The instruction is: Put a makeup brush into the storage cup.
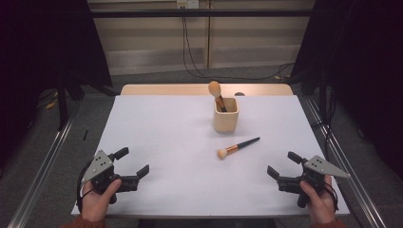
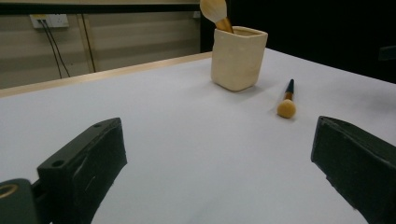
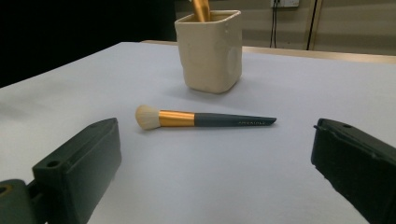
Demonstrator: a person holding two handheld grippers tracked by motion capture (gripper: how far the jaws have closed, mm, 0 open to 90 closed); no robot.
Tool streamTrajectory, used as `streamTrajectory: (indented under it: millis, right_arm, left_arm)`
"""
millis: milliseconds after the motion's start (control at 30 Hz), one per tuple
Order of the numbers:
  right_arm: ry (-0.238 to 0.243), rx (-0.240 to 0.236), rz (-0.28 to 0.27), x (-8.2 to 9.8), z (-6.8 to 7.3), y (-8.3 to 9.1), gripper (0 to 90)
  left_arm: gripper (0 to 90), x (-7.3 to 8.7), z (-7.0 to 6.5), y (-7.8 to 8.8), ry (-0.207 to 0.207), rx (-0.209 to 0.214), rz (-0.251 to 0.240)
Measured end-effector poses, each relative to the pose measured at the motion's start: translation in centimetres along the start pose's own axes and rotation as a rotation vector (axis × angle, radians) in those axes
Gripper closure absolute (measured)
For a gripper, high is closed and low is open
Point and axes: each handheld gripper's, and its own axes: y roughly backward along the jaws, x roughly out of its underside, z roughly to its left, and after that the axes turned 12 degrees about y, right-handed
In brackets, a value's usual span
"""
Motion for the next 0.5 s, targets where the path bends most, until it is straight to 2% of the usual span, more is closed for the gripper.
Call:
streamTrajectory:
  millis: [167, 333, 500]
  right_arm:
    - [-0.01, -0.005, -0.006, -0.1, -0.2, -0.2, 1.4]
    - [0.002, 0.004, 0.003, -0.2, -0.2, -0.8, 1.5]
    - [0.015, -0.015, 0.001, -0.4, 0.0, -1.2, 1.4]
  left_arm:
    - [3.0, 0.1, 0.1, 0.0, -0.003, 0.001, 0.007]
    - [3.0, 0.1, 0.3, 0.1, 0.005, -0.001, 0.002]
    - [3.0, 0.1, 0.1, 0.0, -0.001, -0.001, 0.007]
